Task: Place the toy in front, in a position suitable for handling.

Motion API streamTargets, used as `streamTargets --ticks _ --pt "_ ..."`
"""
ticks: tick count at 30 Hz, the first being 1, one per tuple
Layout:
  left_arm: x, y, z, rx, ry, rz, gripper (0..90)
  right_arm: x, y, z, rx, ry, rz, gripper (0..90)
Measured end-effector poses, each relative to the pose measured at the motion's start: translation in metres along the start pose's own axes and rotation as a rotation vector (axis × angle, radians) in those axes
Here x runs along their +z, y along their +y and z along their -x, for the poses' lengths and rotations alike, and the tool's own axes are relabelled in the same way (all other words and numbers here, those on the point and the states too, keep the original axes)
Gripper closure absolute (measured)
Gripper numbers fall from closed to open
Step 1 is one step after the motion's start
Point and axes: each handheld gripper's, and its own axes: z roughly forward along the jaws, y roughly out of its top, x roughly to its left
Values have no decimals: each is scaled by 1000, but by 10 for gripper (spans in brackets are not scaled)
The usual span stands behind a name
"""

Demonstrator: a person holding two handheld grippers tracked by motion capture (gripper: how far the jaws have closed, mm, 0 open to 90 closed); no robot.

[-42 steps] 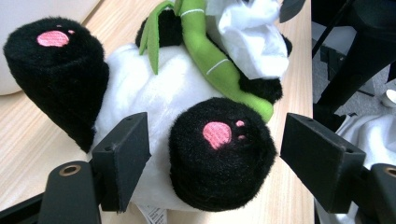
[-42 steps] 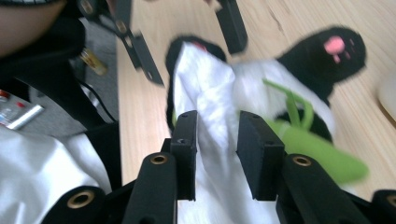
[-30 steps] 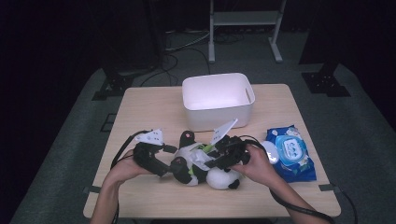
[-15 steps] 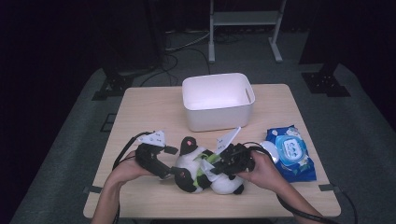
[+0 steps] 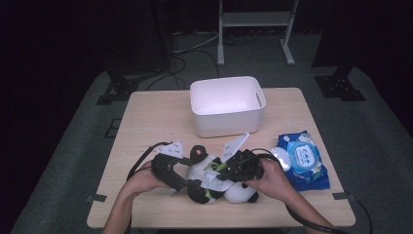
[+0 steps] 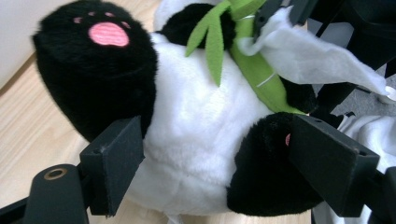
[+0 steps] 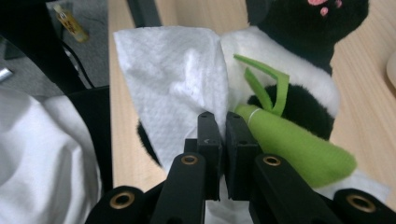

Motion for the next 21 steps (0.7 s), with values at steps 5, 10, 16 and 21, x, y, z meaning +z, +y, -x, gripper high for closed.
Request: streamTargets --ticks 5,10,16,21 --pt "8 1 0 -11 42 -6 175 10 4 7 5 -28 -21 860" --pt "9 1 -1 -21 66 0 193 9 1 8 10 -46 -33 860" --pt "10 1 -1 -18 70 -2 210 -7 -13 6 19 -70 -17 855" --pt "10 1 -2 -20 67 -5 210 -24 -25 7 51 -81 12 856"
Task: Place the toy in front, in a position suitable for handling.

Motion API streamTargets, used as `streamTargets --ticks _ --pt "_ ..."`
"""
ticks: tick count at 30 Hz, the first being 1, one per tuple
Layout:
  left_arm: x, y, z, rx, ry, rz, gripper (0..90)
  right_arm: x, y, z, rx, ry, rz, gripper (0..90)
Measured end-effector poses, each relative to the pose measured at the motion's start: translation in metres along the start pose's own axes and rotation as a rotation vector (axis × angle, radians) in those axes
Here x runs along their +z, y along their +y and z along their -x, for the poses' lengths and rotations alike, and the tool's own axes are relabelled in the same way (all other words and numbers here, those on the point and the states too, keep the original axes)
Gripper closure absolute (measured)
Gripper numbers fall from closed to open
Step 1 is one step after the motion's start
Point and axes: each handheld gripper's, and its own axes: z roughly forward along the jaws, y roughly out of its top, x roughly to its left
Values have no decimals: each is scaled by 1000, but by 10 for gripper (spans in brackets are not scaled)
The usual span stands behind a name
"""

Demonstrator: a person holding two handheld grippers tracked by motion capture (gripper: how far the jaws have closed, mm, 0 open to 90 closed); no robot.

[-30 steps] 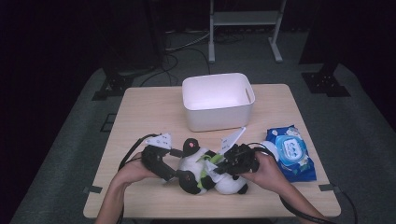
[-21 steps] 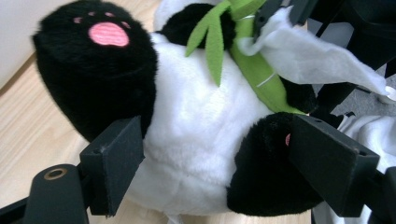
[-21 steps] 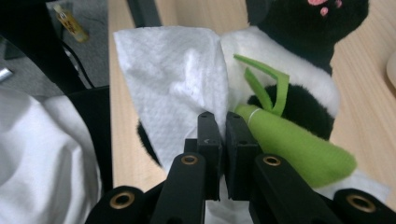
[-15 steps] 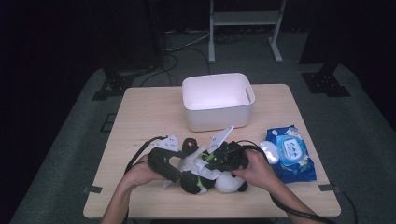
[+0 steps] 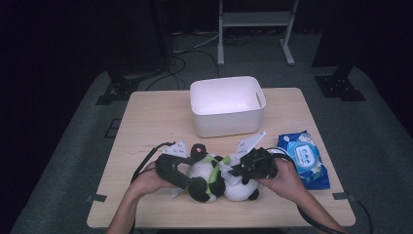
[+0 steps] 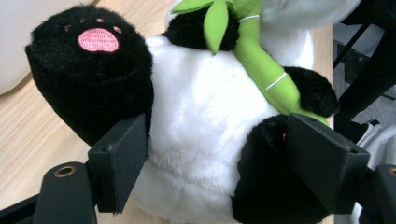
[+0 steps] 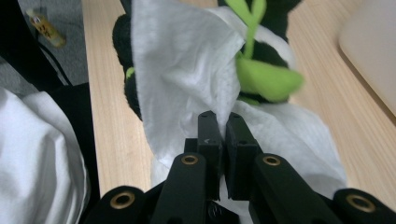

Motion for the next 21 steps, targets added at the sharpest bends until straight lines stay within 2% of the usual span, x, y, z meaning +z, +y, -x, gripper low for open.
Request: streamTargets --ticks 7,13,21 --pt "0 -1 -1 -7 -7 -1 209 -17 -25 11 63 -34 20 856" --pt "-1 -1 -1 -11 -9 -2 208 -21 -49 18 140 -29 24 856" --pt "-1 -1 -1 -12 -9 -4 208 -22 -79 26 211 -45 28 857"
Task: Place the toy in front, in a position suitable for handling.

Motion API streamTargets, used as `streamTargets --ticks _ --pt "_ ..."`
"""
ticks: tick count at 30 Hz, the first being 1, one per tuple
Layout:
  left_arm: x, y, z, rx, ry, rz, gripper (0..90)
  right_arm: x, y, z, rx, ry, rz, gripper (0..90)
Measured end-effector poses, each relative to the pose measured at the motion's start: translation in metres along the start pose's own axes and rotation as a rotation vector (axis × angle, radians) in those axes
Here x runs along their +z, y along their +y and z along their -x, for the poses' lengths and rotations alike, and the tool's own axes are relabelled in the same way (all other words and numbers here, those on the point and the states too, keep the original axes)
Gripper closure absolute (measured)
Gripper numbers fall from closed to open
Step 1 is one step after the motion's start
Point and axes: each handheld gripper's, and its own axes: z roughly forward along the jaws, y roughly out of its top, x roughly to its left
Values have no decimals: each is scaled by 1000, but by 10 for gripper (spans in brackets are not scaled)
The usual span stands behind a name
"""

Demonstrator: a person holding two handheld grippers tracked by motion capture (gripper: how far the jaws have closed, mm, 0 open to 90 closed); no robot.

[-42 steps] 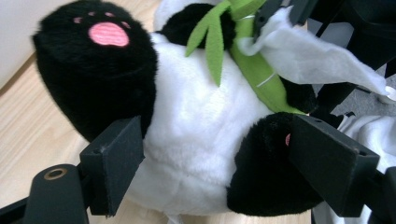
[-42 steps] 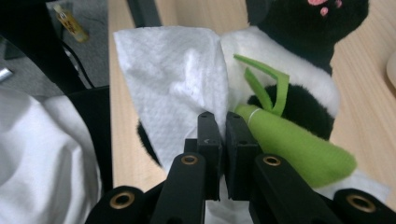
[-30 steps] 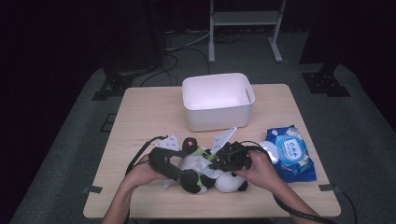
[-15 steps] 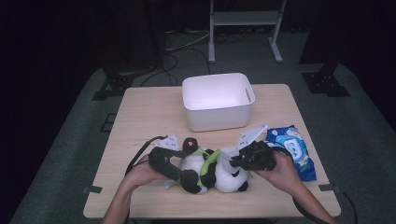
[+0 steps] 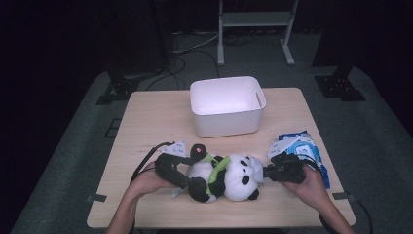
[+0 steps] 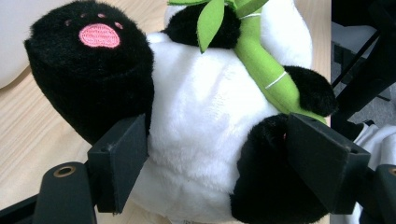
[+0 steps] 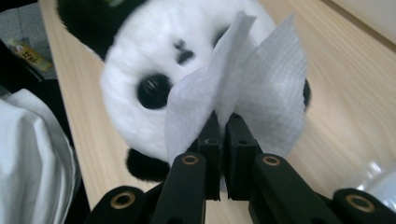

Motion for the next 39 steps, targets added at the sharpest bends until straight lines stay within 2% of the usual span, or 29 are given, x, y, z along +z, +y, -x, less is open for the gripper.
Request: streamTargets --ticks 5,9,14,18,19,20,28,32,39 --pt "0 0 0 1 -1 -2 206 2 -2 11 32 -7 0 858" --pt "0 0 1 2 0 -2 206 8 11 22 36 -17 -7 859" --pt "0 0 1 4 -1 -3 206 19 30 29 35 4 -15 860" --pt "0 0 1 6 0 -7 205 25 49 27 9 9 -24 860" --pt "0 0 1 6 0 -7 205 25 49 27 9 9 -24 860" --pt "0 0 1 10 2 -10 205 28 60 23 -12 5 -35 861" --pt "0 -1 1 15 1 -8 205 39 88 12 -77 22 -34 860" --pt "0 -1 1 13 0 -8 205 39 87 14 -61 29 -36 860" --pt "-1 -1 1 12 1 -11 205 31 67 26 -11 26 -21 860"
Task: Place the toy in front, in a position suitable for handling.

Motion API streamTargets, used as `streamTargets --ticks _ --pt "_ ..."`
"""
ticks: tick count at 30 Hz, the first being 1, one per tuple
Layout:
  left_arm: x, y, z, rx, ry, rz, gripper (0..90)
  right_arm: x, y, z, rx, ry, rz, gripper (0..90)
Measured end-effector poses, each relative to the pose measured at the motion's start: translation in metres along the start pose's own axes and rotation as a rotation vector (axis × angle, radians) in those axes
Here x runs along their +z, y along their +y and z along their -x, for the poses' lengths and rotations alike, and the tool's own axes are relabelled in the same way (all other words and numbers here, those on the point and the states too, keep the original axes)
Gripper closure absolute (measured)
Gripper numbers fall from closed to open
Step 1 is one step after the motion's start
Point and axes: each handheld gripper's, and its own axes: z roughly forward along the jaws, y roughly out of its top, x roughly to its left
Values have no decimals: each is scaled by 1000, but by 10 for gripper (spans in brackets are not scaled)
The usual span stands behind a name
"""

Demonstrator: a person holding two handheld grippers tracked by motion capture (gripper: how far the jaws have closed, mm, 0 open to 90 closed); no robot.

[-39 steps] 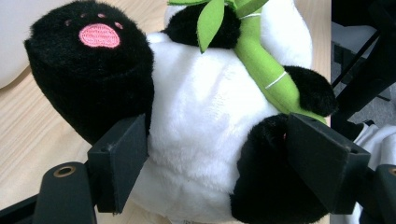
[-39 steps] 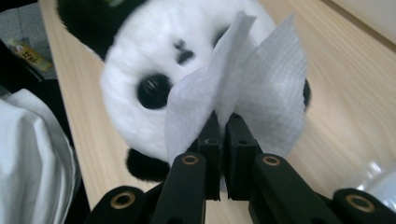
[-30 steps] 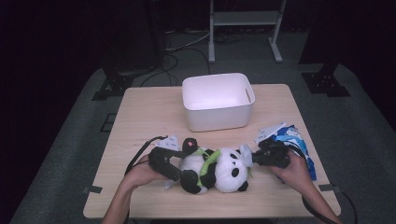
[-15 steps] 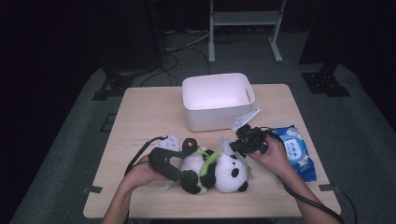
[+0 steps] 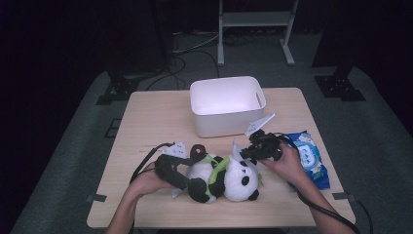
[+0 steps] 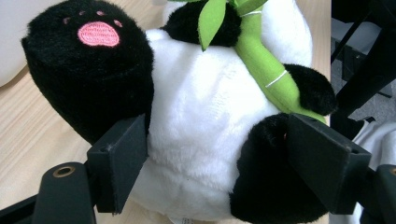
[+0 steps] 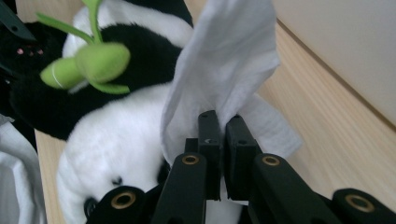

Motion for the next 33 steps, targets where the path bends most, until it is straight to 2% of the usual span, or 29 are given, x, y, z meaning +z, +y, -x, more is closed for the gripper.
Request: streamTargets --ticks 10,21,25,28,33 --pt "0 0 0 -3 -2 1 205 -12 -37 7 55 -6 11 860" --pt "0 0 1 -4 0 0 205 -26 -69 -12 71 1 12 860" --pt "0 0 1 -2 1 -1 205 -29 -71 -23 58 6 14 860" --pt "0 1 1 -3 1 0 205 -30 -68 -33 31 10 10 860" --pt "0 1 1 -5 1 1 204 -25 -49 -50 -30 30 -4 860"
